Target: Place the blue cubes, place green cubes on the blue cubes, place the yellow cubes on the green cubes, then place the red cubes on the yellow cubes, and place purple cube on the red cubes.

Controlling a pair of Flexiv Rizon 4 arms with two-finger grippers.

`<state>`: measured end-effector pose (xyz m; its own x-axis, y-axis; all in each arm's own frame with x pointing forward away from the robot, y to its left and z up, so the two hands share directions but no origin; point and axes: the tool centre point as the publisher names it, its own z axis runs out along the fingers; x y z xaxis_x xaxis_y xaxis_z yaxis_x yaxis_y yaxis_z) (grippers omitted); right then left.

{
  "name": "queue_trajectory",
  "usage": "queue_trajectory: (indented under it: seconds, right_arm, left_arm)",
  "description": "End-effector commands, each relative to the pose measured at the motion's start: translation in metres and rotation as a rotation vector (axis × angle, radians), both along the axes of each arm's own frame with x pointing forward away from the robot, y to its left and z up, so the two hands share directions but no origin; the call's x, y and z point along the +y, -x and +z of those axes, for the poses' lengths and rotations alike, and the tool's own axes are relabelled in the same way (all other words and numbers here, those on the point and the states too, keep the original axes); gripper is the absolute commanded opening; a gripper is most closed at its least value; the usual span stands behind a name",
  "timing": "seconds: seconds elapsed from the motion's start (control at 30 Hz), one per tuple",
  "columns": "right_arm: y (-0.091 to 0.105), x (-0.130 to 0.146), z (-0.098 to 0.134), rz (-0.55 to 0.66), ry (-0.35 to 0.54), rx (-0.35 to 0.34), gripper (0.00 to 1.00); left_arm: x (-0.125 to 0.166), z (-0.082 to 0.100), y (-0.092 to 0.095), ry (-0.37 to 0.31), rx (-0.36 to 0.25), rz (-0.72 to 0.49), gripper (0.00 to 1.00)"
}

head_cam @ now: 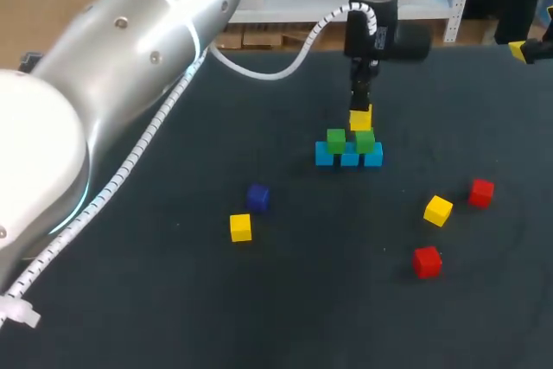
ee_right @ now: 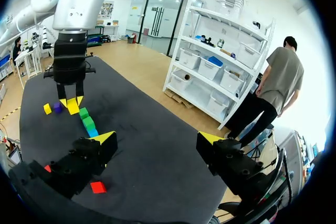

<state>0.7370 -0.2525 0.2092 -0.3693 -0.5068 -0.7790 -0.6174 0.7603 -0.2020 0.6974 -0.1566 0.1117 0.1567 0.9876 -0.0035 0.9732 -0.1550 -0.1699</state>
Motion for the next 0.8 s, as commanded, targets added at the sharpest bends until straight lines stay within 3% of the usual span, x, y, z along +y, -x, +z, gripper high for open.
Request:
queue_trajectory:
  seconds: [0.03,0.2,0.53,0.8]
  right_arm:
    - [-0.003,-0.001,-0.001,0.009,-0.005,0.002,1.0]
    - [-0.003,-0.001,-0.001,0.009,-0.005,0.002,1.0]
    - [-0.003,-0.001,-0.001,0.009,-0.005,0.002,1.0]
    - [-0.003,-0.001,-0.001,0.009,-0.005,0.002,1.0]
  left_arm:
    - [-0.005,-0.004,-0.007,0.017,0.003,0.023,0.0]
    - [-0.007,-0.006,-0.005,0.019,0.006,0.047,0.0]
    - [0.007,-0.004,-0.005,-0.053,0.018,0.113,0.0]
    - [0.004,-0.016,-0.006,-0.017,-0.002,0.161,0.0]
